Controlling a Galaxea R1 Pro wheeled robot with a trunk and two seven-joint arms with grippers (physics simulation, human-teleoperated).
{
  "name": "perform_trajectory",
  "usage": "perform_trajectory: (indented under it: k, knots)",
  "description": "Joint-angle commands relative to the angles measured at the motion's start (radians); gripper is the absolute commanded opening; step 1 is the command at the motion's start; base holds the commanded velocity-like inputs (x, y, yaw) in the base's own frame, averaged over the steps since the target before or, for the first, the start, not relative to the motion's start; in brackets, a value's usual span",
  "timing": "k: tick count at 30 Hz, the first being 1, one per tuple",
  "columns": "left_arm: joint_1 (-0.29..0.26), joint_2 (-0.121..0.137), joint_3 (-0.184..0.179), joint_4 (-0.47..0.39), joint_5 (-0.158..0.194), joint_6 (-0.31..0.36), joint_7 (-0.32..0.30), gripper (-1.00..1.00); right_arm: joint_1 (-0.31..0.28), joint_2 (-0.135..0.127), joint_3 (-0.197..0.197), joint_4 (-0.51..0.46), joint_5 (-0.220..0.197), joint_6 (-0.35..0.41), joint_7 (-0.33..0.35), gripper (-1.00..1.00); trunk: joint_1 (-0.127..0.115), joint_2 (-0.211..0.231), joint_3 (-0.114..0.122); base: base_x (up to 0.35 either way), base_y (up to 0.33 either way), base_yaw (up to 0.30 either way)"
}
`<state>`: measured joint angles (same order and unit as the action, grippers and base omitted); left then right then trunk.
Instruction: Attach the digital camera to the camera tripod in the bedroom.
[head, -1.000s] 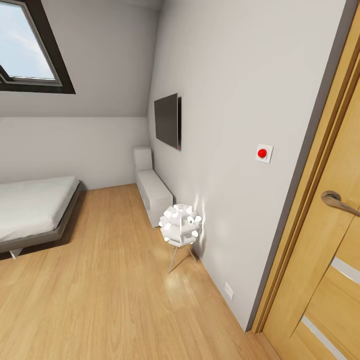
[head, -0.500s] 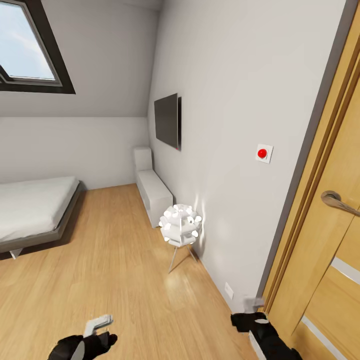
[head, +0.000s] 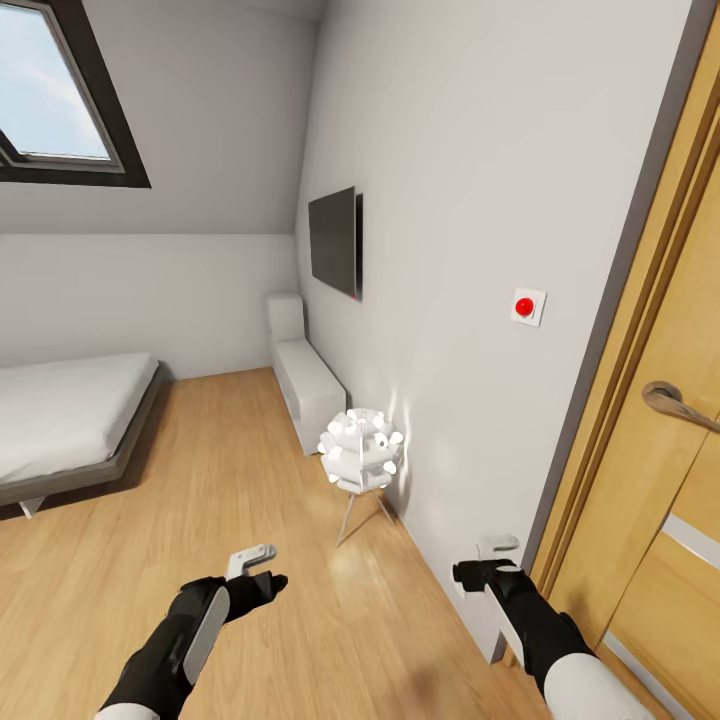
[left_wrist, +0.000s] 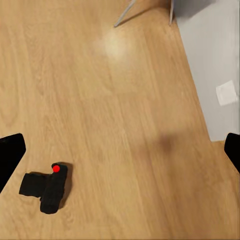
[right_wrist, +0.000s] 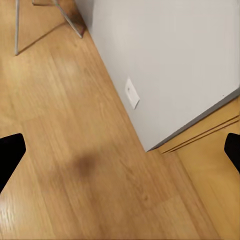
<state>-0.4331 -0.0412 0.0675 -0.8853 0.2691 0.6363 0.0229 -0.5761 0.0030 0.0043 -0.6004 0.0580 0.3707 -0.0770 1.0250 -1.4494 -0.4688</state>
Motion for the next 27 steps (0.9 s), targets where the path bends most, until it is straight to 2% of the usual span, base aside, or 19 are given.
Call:
perform_trajectory:
  k: [1,5,6,9,15,22,23,24,27]
  knots:
    - [-0.007,-0.008,0.003,-0.002,0.004,0.007,0.014,1.0,-0.002,0.0,0.001,-0.002,0.005,0.007,-0.002,1.0,0.0,-0.001,-0.001,0.0,0.0,0.0]
    - [-0.027,-0.042,-0.002,0.006,-0.011,0.01,0.094,1.0,-0.005,0.001,0.003,-0.003,0.01,0.009,-0.004,1.0,0.0,-0.001,-0.001,0.0,0.0,0.0]
    - [-0.032,-0.062,-0.003,0.01,-0.017,0.01,0.145,1.0,-0.005,0.001,0.003,-0.004,0.012,0.009,-0.005,1.0,0.0,-0.001,-0.001,0.0,0.0,0.0]
    - [-0.037,-0.088,-0.005,0.013,-0.022,0.006,0.212,1.0,-0.006,0.001,0.003,-0.006,0.015,0.01,-0.007,1.0,0.0,-0.001,-0.001,0.0,0.0,0.0]
    - [-0.04,-0.111,-0.024,0.013,-0.025,0.0,0.272,1.0,-0.007,0.001,0.003,-0.009,0.012,0.019,-0.007,1.0,0.0,-0.001,-0.001,0.0,0.0,0.0]
    - [-0.041,-0.124,-0.108,0.007,-0.018,-0.007,0.278,1.0,-0.007,0.0,0.0,-0.01,0.007,0.054,-0.003,1.0,0.0,-0.001,-0.001,0.0,0.0,0.0]
    - [-0.041,-0.13,-0.146,0.007,-0.013,-0.016,0.278,1.0,-0.007,0.0,-0.003,-0.01,0.006,0.062,-0.002,1.0,0.0,-0.001,-0.001,0.0,0.0,0.0]
    - [-0.041,-0.133,-0.164,0.008,-0.008,-0.027,0.279,1.0,-0.007,0.0,-0.004,-0.01,0.006,0.066,-0.002,1.0,0.0,-0.001,-0.001,0.0,0.0,0.0]
    - [-0.041,-0.133,-0.185,0.007,0.003,-0.044,0.281,1.0,-0.007,0.0,-0.005,-0.01,0.005,0.07,-0.001,1.0,0.0,-0.001,-0.001,0.0,0.0,0.0]
